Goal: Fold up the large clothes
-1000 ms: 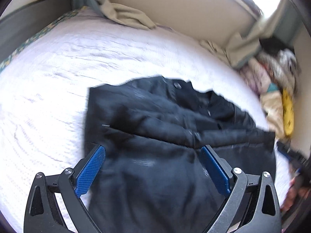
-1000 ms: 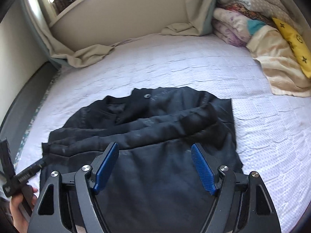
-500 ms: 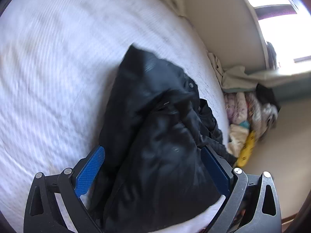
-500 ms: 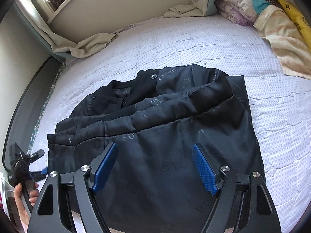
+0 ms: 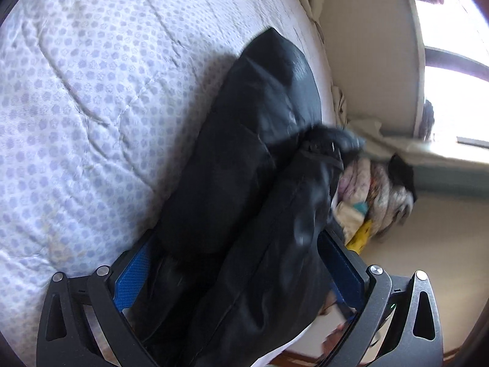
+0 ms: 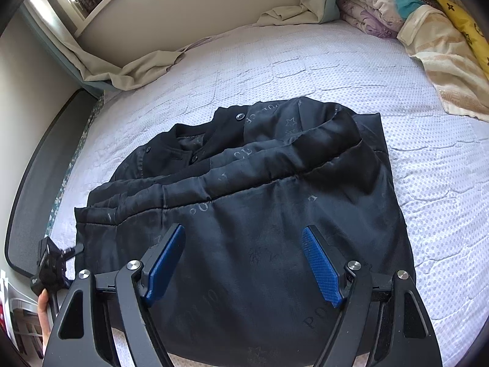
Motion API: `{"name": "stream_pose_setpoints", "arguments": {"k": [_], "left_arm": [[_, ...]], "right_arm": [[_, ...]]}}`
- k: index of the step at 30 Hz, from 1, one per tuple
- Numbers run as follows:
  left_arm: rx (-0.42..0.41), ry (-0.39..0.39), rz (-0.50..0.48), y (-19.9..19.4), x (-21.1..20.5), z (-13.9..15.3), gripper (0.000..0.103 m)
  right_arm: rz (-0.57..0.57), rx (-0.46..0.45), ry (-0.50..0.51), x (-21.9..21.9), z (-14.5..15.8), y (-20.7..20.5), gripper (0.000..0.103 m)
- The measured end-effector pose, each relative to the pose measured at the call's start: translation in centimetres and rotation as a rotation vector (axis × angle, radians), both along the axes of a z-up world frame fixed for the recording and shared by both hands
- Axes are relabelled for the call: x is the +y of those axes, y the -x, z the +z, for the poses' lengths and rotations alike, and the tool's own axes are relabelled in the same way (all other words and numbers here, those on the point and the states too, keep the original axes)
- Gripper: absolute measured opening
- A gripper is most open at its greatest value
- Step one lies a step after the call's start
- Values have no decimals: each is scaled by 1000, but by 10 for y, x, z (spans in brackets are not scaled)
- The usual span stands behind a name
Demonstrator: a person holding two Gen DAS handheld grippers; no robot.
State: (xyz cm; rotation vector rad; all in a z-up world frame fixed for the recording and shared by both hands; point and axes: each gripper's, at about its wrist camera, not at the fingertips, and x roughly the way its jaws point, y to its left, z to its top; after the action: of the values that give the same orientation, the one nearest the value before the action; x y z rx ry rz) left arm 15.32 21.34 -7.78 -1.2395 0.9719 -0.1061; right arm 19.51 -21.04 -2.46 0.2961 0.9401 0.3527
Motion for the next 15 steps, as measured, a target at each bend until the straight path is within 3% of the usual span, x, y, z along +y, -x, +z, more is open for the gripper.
{"name": "stream_pose_setpoints", "arguments": {"k": [5,10,11,13,15], "left_arm": [[-25,38,23,-10,3,-3,102],[-47,-65,-65,-20,-12,3,100],[-51,-100,-96,-22,-17,5,97],[-45,-137,-116,-20,-22,5,78],[-43,-82,-105,-19,-20,-2,65]], "right_arm": [[0,3,2,0,-2,0,77],[10,4,5,3,-4,-3,77],[15,1,7,4,-3,-3,77],[25,-9,14,8,-2,-3,77],[40,-24,26,13,1,-2,77]]}}
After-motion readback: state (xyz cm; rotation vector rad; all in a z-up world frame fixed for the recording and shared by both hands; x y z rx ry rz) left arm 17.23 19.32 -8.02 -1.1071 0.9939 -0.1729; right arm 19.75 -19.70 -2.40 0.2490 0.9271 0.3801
